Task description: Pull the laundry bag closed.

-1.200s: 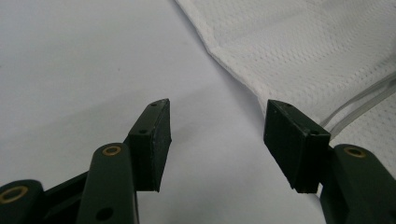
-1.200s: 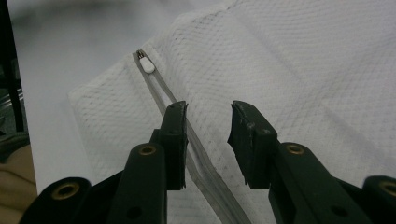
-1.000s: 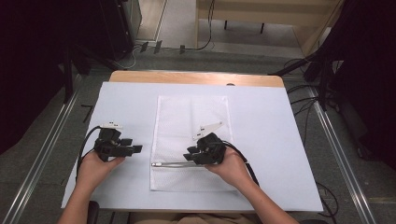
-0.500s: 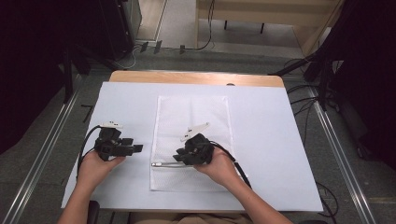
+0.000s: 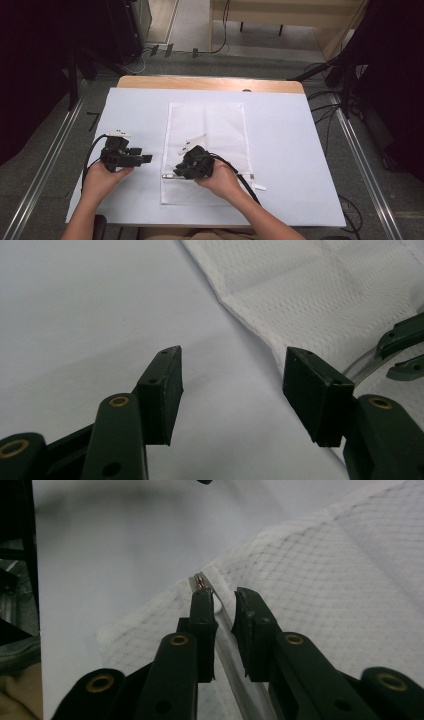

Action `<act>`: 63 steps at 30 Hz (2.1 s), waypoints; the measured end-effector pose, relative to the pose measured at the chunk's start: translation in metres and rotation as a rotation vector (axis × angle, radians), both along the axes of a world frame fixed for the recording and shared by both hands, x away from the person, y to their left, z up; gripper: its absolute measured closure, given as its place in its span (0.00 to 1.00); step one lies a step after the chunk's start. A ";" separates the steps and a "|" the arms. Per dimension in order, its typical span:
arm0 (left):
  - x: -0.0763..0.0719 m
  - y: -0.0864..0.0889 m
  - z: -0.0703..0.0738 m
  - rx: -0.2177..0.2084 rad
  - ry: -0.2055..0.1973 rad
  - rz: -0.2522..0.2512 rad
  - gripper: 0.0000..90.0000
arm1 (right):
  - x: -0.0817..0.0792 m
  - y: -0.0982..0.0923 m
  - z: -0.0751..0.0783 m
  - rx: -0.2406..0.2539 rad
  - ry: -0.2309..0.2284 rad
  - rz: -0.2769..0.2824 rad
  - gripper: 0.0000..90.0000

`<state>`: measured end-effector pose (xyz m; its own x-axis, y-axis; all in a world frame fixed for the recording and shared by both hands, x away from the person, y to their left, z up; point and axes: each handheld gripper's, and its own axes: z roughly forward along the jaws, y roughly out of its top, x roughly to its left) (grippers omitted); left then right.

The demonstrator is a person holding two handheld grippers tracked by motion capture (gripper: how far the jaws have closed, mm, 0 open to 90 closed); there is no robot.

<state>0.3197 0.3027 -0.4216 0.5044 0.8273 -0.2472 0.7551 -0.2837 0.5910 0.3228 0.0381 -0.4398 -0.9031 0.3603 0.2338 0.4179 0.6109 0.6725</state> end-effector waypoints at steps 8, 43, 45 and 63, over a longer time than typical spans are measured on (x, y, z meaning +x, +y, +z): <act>0.000 0.000 0.000 0.003 0.001 -0.003 0.46 | 0.002 0.015 -0.009 -0.006 0.022 0.012 0.92; 0.000 0.002 0.001 0.002 -0.008 0.003 0.46 | 0.003 0.034 -0.021 -0.058 0.031 0.084 0.92; 0.000 0.002 0.001 0.001 -0.007 0.005 0.46 | 0.001 0.036 -0.022 -0.060 0.022 0.087 0.91; 0.000 0.003 0.001 0.002 -0.003 0.006 0.46 | -0.006 0.038 -0.020 -0.048 -0.033 0.082 0.98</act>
